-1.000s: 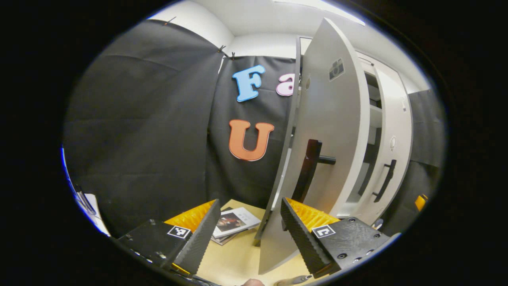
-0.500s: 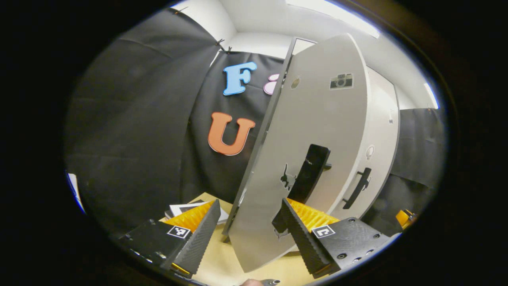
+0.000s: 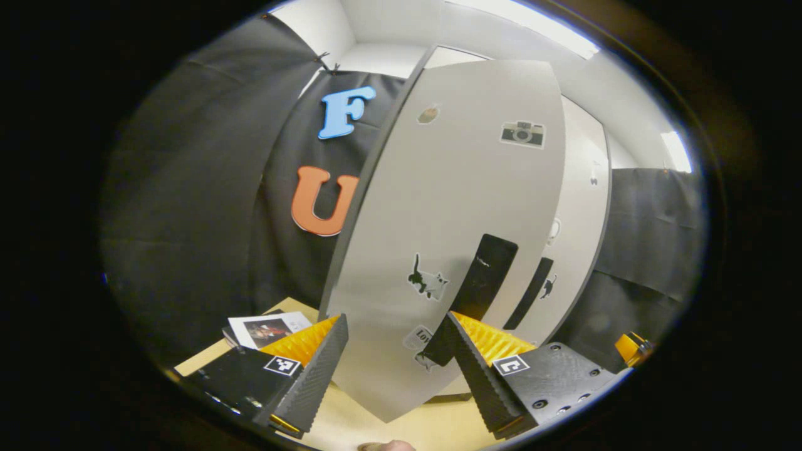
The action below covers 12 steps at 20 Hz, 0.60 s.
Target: Grasp the bottle in the cabinet with the left hand and place it on the coaster, then close the right door with the right hand and the left door with the left hand.
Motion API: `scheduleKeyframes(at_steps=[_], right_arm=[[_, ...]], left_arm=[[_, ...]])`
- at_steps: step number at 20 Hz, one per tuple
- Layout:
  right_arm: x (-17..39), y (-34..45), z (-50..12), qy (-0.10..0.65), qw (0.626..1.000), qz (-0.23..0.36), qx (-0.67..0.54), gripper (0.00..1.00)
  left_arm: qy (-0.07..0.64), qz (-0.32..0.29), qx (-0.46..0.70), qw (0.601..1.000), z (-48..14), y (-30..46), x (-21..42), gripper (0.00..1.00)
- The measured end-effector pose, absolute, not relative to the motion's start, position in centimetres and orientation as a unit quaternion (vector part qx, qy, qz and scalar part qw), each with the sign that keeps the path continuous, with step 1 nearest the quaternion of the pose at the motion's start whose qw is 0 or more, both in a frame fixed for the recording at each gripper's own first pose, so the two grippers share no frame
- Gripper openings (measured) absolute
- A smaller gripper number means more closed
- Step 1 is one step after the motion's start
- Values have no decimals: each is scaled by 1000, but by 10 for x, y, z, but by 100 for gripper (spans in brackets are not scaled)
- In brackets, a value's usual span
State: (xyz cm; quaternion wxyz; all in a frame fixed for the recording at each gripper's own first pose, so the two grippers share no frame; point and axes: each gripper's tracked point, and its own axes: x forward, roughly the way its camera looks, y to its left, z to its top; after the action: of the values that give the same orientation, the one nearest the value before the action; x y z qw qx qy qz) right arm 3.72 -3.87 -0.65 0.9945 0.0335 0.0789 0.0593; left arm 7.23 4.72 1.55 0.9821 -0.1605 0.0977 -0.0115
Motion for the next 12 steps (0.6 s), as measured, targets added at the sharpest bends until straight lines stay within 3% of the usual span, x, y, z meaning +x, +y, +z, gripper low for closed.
scheduleKeyframes(at_steps=[2, 7, 8, 9, 10, 12], right_arm=[[33, -45, 0, 72, 995, 53, 32, 92], [24, -56, 12, 60, 997, 43, 25, 96], [23, -57, 17, 58, 997, 44, 25, 92], [23, -57, 20, 57, 997, 44, 26, 92], [23, -55, 25, 55, 997, 46, 26, 96], [22, -51, 38, 44, 997, 54, 24, 96]], left_arm=[[97, -22, -144, 985, 20, 36, 79, 100], [89, -50, -113, 988, 32, 13, 78, 100], [88, -52, -105, 989, 35, 11, 76, 96], [86, -54, -99, 990, 38, 11, 74, 100], [83, -54, -92, 991, 42, 10, 73, 96], [71, -55, -74, 993, 55, 8, 67, 100]])
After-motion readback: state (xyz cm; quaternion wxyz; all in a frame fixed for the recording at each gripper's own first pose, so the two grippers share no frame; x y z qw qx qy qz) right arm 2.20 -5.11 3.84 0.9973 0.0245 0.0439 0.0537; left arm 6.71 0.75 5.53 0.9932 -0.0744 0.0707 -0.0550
